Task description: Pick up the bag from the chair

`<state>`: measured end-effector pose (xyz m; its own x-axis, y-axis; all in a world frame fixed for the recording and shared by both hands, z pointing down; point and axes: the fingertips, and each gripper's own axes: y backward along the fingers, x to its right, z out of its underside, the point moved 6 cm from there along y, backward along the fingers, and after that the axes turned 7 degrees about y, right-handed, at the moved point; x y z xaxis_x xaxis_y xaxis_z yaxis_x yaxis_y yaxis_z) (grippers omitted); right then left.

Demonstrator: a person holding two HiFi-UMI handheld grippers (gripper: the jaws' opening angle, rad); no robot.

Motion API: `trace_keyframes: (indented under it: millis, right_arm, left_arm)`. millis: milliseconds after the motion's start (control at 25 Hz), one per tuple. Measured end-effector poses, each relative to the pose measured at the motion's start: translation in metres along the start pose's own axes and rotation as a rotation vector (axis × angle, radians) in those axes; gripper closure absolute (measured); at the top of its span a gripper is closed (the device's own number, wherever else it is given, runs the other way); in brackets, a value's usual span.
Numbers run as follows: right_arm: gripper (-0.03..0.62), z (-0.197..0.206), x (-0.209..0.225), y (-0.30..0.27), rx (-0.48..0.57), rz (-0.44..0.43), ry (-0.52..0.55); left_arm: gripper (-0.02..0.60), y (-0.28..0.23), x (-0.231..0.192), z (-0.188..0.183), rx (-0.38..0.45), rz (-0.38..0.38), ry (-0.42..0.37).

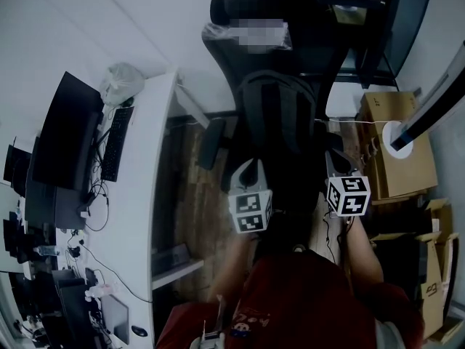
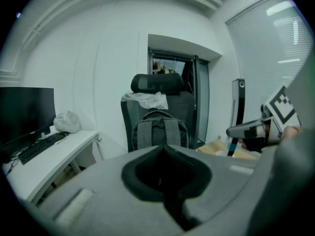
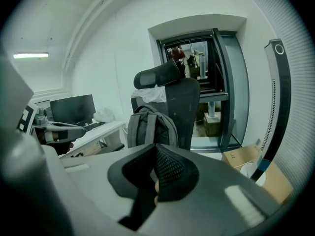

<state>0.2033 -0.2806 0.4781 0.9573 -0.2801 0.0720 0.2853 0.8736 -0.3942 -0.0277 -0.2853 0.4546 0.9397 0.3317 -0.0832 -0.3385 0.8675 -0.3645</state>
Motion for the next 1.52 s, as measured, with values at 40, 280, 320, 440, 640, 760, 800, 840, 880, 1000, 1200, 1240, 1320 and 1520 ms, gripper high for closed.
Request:
trace_keyframes:
  millis: [40, 280, 320, 440, 640, 760, 800, 840, 880, 1000, 1200, 1240, 1320, 1520]
  right_arm:
    - [0.594, -0.006, 0.001, -0.01, 0.002, 0.006, 0.001]
    - [0.594, -0.044, 0.005, -0.071, -0.002, 0.041, 0.01]
    - [0.593, -0.05, 0.006, -0.081, -0.002, 0.045, 0.009]
    - [0.594, -0.065, 0.005, -0.11, -0.003, 0.065, 0.036]
    - [0.594, -0.085, 0.006, -0.154, 0.003, 0.084, 0.056]
    - [0.594, -0.097, 0.005, -0.175, 0.014, 0.093, 0.062]
    - [0.592, -0.1, 0.005, -0.181, 0.018, 0.096, 0.067]
    - [0.591, -0.103, 0.005, -0.186, 0.024, 0.098, 0.071]
    - [0.589, -0.105, 0.006, -0.19, 0.029, 0.101, 0.073]
    - [0.566, -0.108, 0.01, -0.202, 0.043, 0.111, 0.076]
    - [0.449, -0.115, 0.008, -0.221, 0.07, 0.06, 0.063]
    - [0.424, -0.116, 0.008, -0.225, 0.076, 0.051, 0.063]
    - [0.383, -0.117, 0.008, -0.231, 0.076, 0.039, 0.073]
    - [0.297, -0.108, 0.01, -0.248, 0.037, 0.03, 0.086]
  left_arm:
    - [0.583, -0.01, -0.006, -0.005, 0.001, 0.008, -0.002]
    - [0.583, -0.073, -0.045, -0.035, -0.011, 0.046, -0.01]
    - [0.583, -0.083, -0.052, -0.039, -0.016, 0.049, -0.013]
    - [0.583, -0.111, -0.072, -0.05, -0.024, 0.057, -0.009]
    - [0.583, -0.152, -0.099, -0.069, -0.017, 0.081, -0.004]
    - [0.583, -0.172, -0.113, -0.078, -0.014, 0.081, -0.034]
    - [0.583, -0.178, -0.117, -0.08, -0.013, 0.078, -0.044]
    - [0.583, -0.184, -0.121, -0.082, -0.011, 0.076, -0.053]
    - [0.583, -0.19, -0.124, -0.083, -0.008, 0.077, -0.058]
    - [0.55, -0.206, -0.131, -0.087, -0.008, 0.091, -0.062]
    - [0.458, -0.23, -0.144, -0.093, -0.013, 0.119, -0.061]
    - [0.427, -0.234, -0.145, -0.094, -0.013, 0.129, -0.059]
    - [0.354, -0.243, -0.146, -0.095, -0.02, 0.16, -0.054]
    - [0.216, -0.268, -0.145, -0.087, -0.081, 0.254, -0.085]
